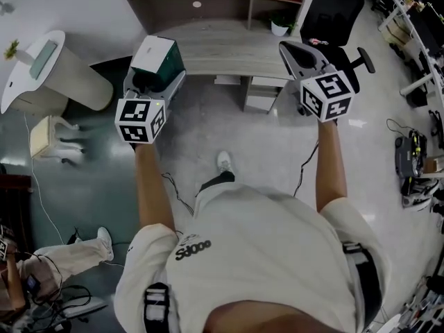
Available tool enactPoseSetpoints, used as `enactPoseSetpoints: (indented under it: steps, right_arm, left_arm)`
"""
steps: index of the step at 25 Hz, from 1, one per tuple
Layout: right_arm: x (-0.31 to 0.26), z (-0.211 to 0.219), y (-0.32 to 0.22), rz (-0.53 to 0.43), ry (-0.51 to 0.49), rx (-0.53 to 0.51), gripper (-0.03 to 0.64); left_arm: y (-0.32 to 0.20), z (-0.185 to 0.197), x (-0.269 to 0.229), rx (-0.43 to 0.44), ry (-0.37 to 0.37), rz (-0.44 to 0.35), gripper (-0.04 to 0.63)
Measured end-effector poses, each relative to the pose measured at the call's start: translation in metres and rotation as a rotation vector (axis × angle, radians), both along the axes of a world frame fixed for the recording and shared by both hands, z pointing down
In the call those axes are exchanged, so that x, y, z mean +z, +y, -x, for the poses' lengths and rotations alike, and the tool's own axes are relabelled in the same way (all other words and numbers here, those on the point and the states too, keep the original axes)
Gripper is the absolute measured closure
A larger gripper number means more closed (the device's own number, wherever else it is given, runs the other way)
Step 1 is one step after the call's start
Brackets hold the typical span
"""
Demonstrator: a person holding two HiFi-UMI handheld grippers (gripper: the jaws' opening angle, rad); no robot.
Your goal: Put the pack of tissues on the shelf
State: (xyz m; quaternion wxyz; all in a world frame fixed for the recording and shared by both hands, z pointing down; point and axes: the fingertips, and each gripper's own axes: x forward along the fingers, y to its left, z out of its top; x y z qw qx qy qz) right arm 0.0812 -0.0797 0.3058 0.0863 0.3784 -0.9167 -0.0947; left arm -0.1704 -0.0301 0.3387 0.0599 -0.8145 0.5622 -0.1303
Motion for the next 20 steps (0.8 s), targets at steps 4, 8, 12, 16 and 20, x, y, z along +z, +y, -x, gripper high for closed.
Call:
enactPoseSetpoints:
  steps: [4, 8, 12, 16, 20]
  right_arm:
    - [-0.005, 0.024, -0.052, 0.005, 0.002, 0.006, 0.620]
    - [-0.001, 0.042, -0.097, 0.024, 0.015, 0.014, 0.620]
    - [0.004, 0.053, -0.131, 0.024, 0.021, 0.041, 0.620]
    - [0.009, 0.063, -0.157, 0.032, 0.026, 0.058, 0.620]
    - [0.013, 0.069, -0.184, 0.046, 0.027, 0.068, 0.620]
  left_arm:
    - [-0.055, 0.025, -0.003, 0.007, 0.007, 0.004, 0.190]
    - [-0.106, 0.043, 0.002, 0.021, 0.019, 0.017, 0.190]
    - [-0.150, 0.054, 0.009, 0.040, 0.030, 0.024, 0.190]
    - [-0.183, 0.059, 0.015, 0.068, 0.030, 0.038, 0.190]
    - [-0.210, 0.057, 0.014, 0.096, 0.022, 0.044, 0.190]
